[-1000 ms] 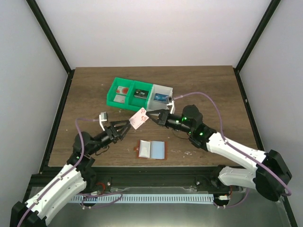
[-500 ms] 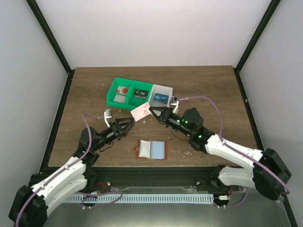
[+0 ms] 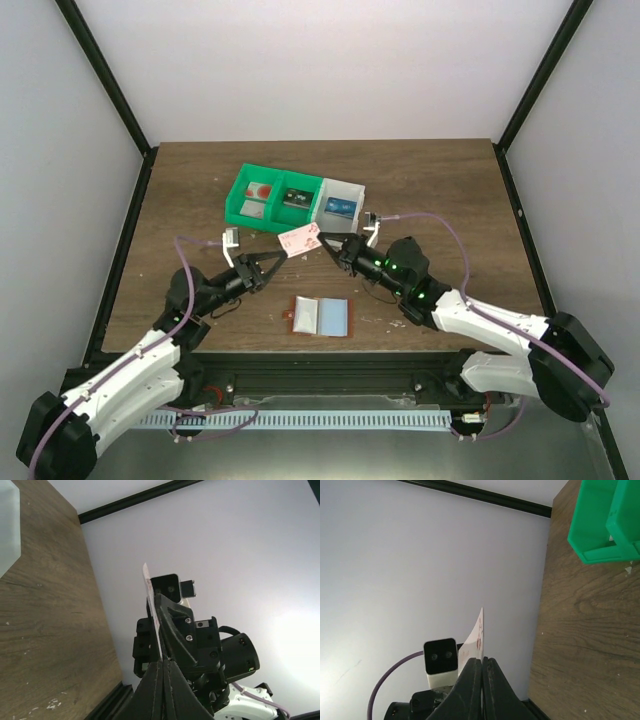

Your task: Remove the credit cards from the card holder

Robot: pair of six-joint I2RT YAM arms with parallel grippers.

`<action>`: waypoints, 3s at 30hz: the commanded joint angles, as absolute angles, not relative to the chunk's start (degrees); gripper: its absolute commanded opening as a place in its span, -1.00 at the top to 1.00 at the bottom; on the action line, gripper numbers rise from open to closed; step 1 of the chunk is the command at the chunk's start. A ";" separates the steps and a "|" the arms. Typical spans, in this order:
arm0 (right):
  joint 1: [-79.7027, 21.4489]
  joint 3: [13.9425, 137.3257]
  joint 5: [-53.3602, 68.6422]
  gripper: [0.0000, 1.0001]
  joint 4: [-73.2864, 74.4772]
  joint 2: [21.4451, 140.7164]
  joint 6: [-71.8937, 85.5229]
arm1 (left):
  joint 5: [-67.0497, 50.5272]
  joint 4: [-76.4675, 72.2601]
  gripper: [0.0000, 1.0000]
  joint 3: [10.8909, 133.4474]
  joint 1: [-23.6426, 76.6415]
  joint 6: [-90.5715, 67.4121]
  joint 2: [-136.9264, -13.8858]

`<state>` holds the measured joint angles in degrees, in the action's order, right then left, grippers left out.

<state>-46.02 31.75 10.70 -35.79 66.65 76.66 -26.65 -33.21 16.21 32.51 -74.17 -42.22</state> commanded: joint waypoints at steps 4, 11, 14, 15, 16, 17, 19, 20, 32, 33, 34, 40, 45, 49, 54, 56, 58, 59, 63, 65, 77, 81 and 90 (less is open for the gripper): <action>-46.41 29.14 10.93 0.74 -37.03 64.41 76.05 | -25.28 -31.58 1.00 18.13 32.02 -67.96 -41.13; -46.41 27.18 8.77 -0.14 -25.56 56.34 70.42 | -31.78 -14.11 1.00 27.72 28.01 -56.28 -44.45; -46.38 25.53 8.72 -0.55 -21.35 51.70 67.77 | -37.41 -9.73 1.00 30.81 23.98 -52.40 -46.74; -46.39 25.48 8.45 -0.69 -19.06 50.29 66.81 | -39.70 -8.29 1.00 32.00 22.26 -50.62 -47.78; -46.39 25.54 8.18 -0.87 -16.60 48.87 65.99 | -42.62 -6.27 1.00 33.49 20.28 -48.79 -49.49; -46.37 25.53 7.84 -0.98 -14.49 47.47 65.08 | -45.32 -3.61 1.00 35.20 18.33 -46.56 -50.93; -46.34 25.44 7.39 -1.00 -10.83 43.88 63.29 | -48.11 4.32 1.00 39.47 13.78 -40.96 -53.30; -46.40 25.35 7.31 -1.00 -9.43 42.55 62.45 | -48.50 7.92 1.00 41.50 12.69 -38.05 -54.33; -46.32 26.72 7.73 -1.00 0.83 33.80 55.24 | -50.18 19.01 1.00 51.86 -2.10 -27.22 -68.53; -46.32 27.12 7.76 -0.99 1.73 33.71 54.44 | -50.86 19.29 1.00 52.60 -2.93 -26.79 -70.16; -46.32 27.62 7.67 -0.99 2.63 33.56 53.84 | -50.97 19.76 1.00 53.68 -3.53 -26.19 -72.50; -46.32 29.30 8.00 -1.00 4.74 33.04 51.98 | -45.00 27.16 1.00 62.66 -4.61 -19.09 -84.55; -46.32 29.77 8.08 -1.00 4.94 33.39 51.39 | -40.89 34.20 1.00 71.25 -4.83 -13.06 -93.44; -46.32 29.76 7.14 -1.00 5.36 32.99 51.87 | -35.40 38.98 1.00 76.71 -4.99 -10.85 -97.51; -46.32 28.71 5.38 -0.99 4.45 32.09 53.23 | -37.20 39.86 1.00 81.53 -5.19 -10.17 -102.50; -46.32 28.57 4.99 -1.00 4.00 32.21 53.25 | -37.27 40.94 1.00 84.03 -5.19 -9.77 -104.82; -46.32 28.48 4.63 -1.00 3.58 32.52 53.31 | -36.96 41.64 1.00 85.82 -5.19 -9.51 -106.61; -46.32 28.52 4.54 -1.00 3.36 32.82 53.47 | -36.57 42.05 1.00 86.66 -5.19 -9.33 -107.34; -46.32 28.65 4.47 -0.99 2.61 33.71 53.78 | -36.70 42.26 1.00 88.34 -5.19 -9.58 -109.85; -46.32 28.70 3.88 -1.00 2.44 33.96 53.65 | -37.69 42.12 1.00 88.88 -5.19 -9.69 -111.04; -46.32 28.79 3.38 -0.99 1.50 34.53 53.49 | -37.71 43.90 1.00 92.93 -3.99 -9.10 -116.54; -46.32 29.18 3.18 -1.00 1.84 34.76 53.38 | -37.40 43.93 1.00 93.28 -3.54 -9.03 -117.11; -46.32 28.92 2.99 -1.00 1.58 34.56 53.54 | -37.88 44.81 1.00 95.93 -3.19 -8.87 -119.60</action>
<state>-46.22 27.18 4.21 2.94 34.96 53.60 -37.36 43.88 93.62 -3.53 -9.98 -118.37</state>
